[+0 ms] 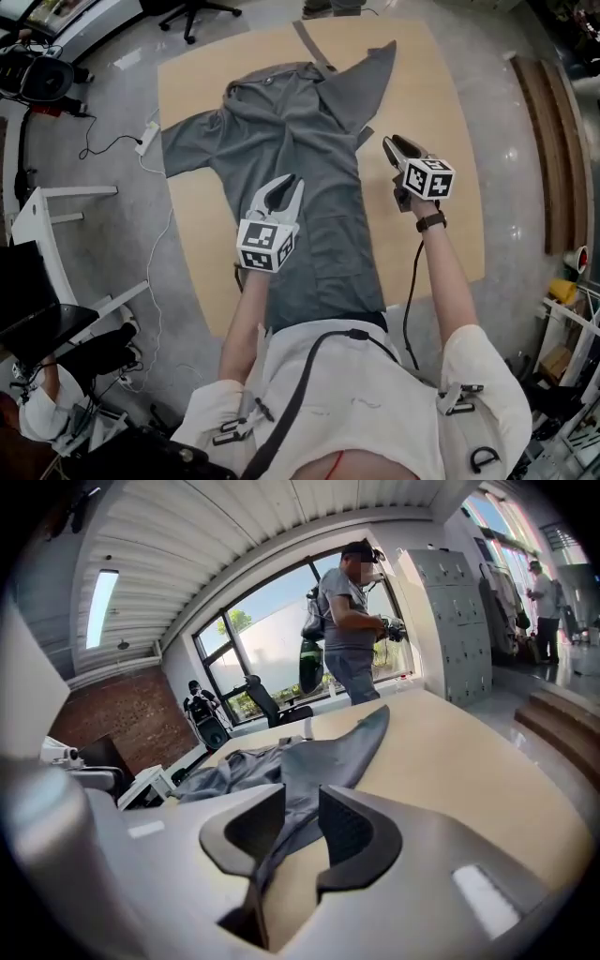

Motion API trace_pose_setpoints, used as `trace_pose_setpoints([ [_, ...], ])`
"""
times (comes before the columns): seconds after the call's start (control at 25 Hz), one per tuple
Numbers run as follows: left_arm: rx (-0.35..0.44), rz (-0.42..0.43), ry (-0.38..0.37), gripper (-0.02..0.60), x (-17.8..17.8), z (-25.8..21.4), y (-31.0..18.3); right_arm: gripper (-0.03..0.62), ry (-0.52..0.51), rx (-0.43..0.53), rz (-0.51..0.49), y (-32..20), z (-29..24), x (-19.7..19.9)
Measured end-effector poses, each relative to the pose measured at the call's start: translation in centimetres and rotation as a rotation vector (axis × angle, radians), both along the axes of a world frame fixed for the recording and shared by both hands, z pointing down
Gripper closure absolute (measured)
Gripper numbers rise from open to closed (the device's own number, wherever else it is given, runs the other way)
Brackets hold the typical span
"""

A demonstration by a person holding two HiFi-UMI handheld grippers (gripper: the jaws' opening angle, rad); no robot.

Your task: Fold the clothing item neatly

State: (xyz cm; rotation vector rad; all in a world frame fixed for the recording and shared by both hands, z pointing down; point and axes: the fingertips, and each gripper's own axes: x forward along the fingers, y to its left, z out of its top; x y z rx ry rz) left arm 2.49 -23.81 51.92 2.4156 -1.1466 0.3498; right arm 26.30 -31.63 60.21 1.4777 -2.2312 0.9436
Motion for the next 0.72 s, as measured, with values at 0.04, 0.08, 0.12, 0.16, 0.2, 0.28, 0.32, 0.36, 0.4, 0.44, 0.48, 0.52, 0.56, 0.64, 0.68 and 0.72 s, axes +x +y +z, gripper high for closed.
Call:
trace_pose_setpoints([
  [0.04,-0.003,0.005,-0.003,0.523,0.9,0.3,-1.2,0.477,0.004,-0.012,0.003,-1.9,1.0,0.7],
  [0.08,-0.009,0.011,-0.005,0.523,1.7,0.7,-2.3,0.470,0.008,-0.024,0.007,-3.6,2.0,1.4],
  [0.12,-0.014,0.019,-0.009,0.523,2.5,1.2,-3.2,0.459,0.014,-0.035,0.013,-5.3,3.0,2.0],
  [0.16,-0.019,0.025,-0.014,0.523,3.2,1.7,-4.0,0.451,0.020,-0.042,0.024,-7.2,3.9,2.7],
  [0.2,-0.025,0.030,-0.018,0.523,3.9,2.2,-4.6,0.445,0.028,-0.046,0.039,-9.3,4.5,3.4],
  [0.28,-0.038,0.036,-0.022,0.523,4.9,3.1,-5.6,0.437,0.059,-0.047,0.082,-13.4,5.5,5.3],
  [0.32,-0.046,0.038,-0.022,0.522,5.2,3.5,-6.0,0.436,0.081,-0.046,0.104,-15.4,5.9,6.2],
  [0.36,-0.054,0.038,-0.023,0.523,5.4,3.9,-6.3,0.431,0.104,-0.044,0.118,-17.5,6.3,6.9],
  [0.4,-0.062,0.037,-0.025,0.522,5.5,4.4,-6.5,0.427,0.126,-0.043,0.124,-19.6,6.7,7.4],
  [0.44,-0.070,0.035,-0.029,0.523,5.5,4.8,-6.6,0.422,0.145,-0.043,0.122,-21.5,7.1,7.8],
  [0.48,-0.079,0.034,-0.033,0.523,5.5,5.2,-6.6,0.424,0.161,-0.044,0.116,-23.3,7.4,8.0],
  [0.52,-0.086,0.033,-0.037,0.522,5.5,5.6,-6.7,0.422,0.180,-0.047,0.109,-25.0,7.8,8.3],
  [0.56,-0.093,0.033,-0.041,0.523,5.4,5.9,-6.7,0.413,0.206,-0.052,0.103,-26.4,8.1,8.7],
  [0.64,-0.109,0.033,-0.054,0.523,4.8,6.6,-6.6,0.393,0.288,-0.076,0.086,-28.2,9.0,9.0],
  [0.68,-0.120,0.032,-0.060,0.523,4.4,7.0,-6.3,0.393,0.335,-0.090,0.065,-28.5,9.8,8.6],
  [0.72,-0.133,0.030,-0.064,0.523,4.0,7.4,-5.9,0.399,0.377,-0.098,0.041,-28.5,10.4,7.8],
])
